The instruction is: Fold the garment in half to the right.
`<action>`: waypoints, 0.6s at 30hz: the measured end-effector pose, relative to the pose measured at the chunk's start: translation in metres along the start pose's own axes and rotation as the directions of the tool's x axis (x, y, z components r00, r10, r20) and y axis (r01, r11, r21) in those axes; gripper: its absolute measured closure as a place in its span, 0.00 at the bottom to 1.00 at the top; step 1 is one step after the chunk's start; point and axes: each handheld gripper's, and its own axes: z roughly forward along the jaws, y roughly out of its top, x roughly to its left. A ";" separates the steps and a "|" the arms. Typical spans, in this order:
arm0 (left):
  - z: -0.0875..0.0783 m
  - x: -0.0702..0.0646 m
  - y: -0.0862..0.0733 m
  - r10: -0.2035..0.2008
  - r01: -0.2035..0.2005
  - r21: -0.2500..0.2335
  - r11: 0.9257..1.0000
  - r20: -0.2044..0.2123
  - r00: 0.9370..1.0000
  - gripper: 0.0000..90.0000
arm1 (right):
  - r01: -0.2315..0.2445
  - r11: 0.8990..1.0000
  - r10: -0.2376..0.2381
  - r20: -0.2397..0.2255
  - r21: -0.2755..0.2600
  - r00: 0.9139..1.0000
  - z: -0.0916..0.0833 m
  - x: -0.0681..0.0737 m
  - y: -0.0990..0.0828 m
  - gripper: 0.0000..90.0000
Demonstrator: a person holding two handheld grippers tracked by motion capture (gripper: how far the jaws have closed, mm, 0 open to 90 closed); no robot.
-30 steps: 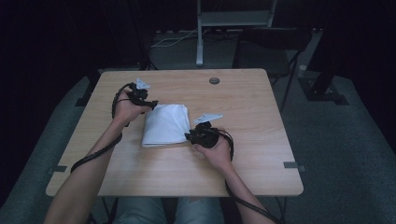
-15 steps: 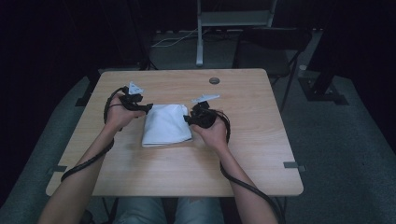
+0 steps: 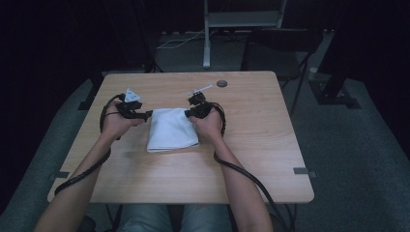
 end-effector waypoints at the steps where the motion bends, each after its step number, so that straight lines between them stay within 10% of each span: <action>1: 0.000 0.000 0.000 0.000 0.000 0.000 1.000 0.001 1.000 0.48 | -0.002 1.000 0.002 -0.007 0.002 1.000 0.001 0.001 0.001 0.78; 18: 0.007 -0.006 -0.003 0.010 -0.010 0.016 1.000 0.004 1.000 0.48 | -0.031 0.999 0.030 -0.025 -0.024 0.999 -0.004 -0.004 -0.004 0.95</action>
